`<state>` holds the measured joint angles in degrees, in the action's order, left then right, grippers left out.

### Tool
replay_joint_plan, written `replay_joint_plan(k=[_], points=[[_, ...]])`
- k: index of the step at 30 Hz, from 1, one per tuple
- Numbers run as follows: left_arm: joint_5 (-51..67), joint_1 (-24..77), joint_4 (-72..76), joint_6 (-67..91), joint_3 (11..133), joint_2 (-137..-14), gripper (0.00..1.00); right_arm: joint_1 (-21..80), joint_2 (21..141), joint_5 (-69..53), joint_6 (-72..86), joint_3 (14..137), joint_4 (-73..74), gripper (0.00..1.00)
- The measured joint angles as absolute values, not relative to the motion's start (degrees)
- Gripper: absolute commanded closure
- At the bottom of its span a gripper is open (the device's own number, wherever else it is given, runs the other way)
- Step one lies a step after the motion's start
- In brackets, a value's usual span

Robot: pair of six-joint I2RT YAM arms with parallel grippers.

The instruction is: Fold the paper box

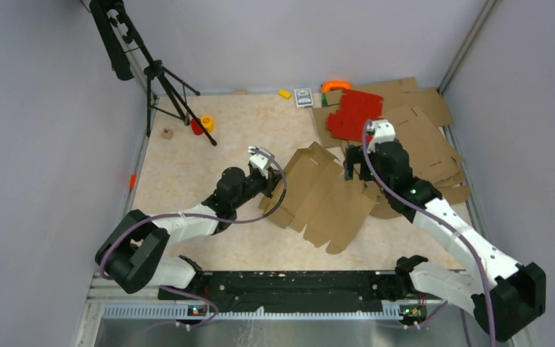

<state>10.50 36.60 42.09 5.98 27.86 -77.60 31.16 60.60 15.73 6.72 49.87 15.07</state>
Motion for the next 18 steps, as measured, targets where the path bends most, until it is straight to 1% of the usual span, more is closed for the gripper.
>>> replay_joint_plan(k=[2,7,12,18], points=[[10.1,36.7,42.1,5.8,27.9,-77.6,1.0,28.5,56.5,14.0,10.9,45.1,15.2,0.01],[9.5,36.8,42.1,5.7,27.9,-77.6,1.0,25.1,49.9,10.7,17.6,34.9,15.7,0.01],[9.5,36.8,42.1,5.7,27.9,-77.6,1.0,20.7,50.2,5.8,22.9,31.8,15.4,0.01],[9.3,36.8,42.0,5.8,27.9,-77.6,1.0,17.8,49.7,2.8,29.3,26.2,13.9,0.01]])
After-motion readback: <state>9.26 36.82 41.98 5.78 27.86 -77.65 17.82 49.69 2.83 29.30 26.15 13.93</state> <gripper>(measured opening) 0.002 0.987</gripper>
